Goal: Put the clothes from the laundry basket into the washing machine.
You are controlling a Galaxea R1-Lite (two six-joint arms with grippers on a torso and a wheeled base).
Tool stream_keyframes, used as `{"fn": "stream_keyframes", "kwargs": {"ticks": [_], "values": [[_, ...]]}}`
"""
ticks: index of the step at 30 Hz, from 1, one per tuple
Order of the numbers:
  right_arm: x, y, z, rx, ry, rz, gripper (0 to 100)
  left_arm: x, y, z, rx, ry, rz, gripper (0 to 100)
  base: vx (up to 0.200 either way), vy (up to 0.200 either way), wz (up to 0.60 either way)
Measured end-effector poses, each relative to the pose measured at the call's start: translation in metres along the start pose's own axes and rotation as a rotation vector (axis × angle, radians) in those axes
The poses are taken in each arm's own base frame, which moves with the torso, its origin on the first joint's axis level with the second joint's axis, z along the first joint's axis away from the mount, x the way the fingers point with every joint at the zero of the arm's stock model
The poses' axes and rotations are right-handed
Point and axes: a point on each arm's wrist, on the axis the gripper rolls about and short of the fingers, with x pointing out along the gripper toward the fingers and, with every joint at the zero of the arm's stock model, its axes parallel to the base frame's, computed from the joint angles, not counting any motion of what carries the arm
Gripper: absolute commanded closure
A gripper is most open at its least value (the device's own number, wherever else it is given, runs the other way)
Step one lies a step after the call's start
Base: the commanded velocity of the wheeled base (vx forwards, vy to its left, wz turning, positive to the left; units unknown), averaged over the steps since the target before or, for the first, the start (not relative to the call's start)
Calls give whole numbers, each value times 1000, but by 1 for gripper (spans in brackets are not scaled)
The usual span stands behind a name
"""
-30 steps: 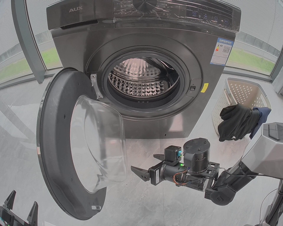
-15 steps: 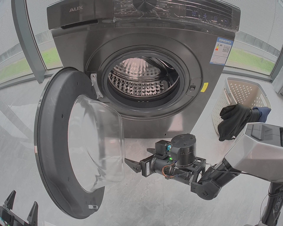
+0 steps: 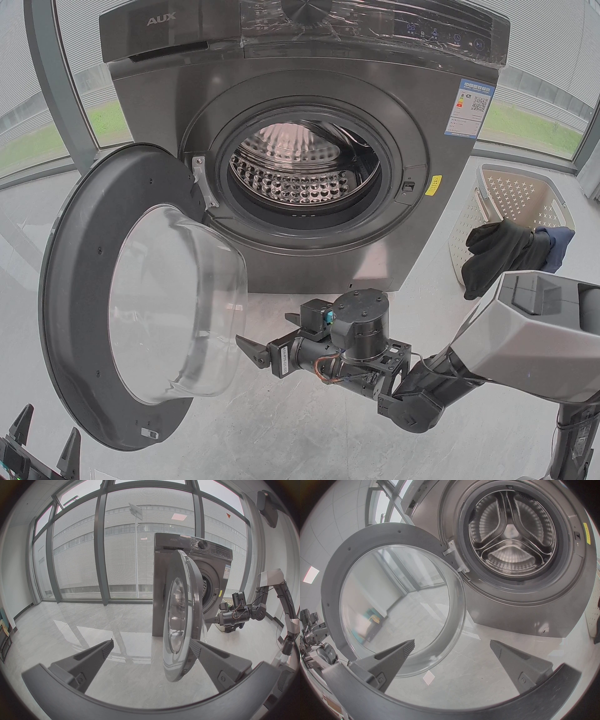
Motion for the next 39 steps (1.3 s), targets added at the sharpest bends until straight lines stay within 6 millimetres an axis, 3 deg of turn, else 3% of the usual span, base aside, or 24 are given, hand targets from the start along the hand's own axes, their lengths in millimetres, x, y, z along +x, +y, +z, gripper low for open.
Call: {"fn": "stream_keyframes", "kwargs": {"ticks": [9, 20, 29, 39], "values": [[18, 1, 2, 0, -31, 6, 0, 0, 0, 0, 0, 0, -1, 0, 0, 0, 0], [48, 20, -5, -3, -88, 51, 0, 0, 0, 0, 0, 0, 0, 0, 0, 0, 0], [60, 18, -4, -1, -106, 43, 0, 0, 0, 0, 0, 0, 0, 0, 0, 0, 0], [85, 40, -7, 3, -153, 95, 0, 0, 0, 0, 0, 0, 0, 0, 0, 0, 0]]}}
